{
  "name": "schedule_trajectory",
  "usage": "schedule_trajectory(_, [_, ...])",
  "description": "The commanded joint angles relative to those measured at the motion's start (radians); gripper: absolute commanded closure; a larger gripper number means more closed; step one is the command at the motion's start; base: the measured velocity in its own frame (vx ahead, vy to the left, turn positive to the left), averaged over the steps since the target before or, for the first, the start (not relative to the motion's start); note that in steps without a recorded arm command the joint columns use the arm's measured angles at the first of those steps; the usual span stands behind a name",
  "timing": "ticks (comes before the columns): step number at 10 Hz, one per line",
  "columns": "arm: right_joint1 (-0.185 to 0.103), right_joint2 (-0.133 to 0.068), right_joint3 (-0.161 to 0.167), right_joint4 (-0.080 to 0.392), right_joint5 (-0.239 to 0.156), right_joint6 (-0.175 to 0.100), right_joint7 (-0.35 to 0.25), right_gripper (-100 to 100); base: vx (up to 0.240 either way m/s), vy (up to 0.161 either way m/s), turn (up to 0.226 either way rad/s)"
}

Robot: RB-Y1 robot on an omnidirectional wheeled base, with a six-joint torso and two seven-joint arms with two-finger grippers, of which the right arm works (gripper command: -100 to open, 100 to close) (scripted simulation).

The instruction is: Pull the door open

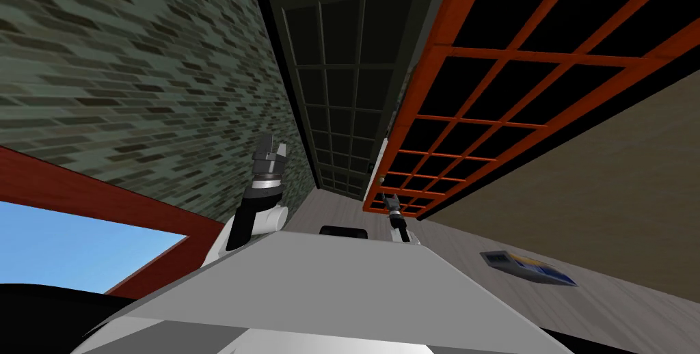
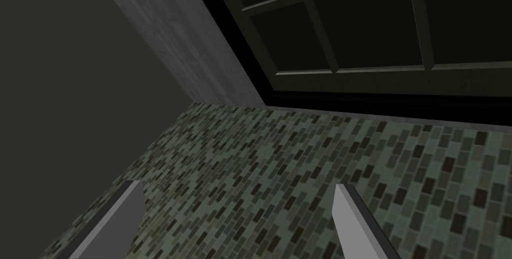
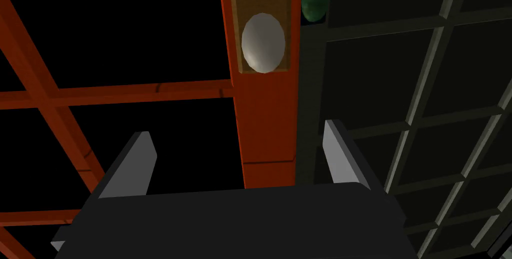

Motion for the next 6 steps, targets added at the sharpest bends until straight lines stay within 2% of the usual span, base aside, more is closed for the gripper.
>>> schedule_trajectory(1, [0.021, -0.022, -0.014, 0.013, -0.007, -0.023, -0.017, -100, 0.188, 0.081, 0.085])
schedule_trajectory(3, [0.024, -0.027, -0.016, 0.016, -0.009, -0.026, -0.02, -100, 0.112, 0.034, 0.024])
schedule_trajectory(4, [0.029, -0.045, -0.026, 0.024, -0.014, -0.036, -0.033, -100, 0.134, 0.01, 0.083])
schedule_trajectory(6, [0.026, -0.058, -0.032, 0.027, -0.018, -0.044, -0.043, -100, 0.214, 0.022, 0.118])
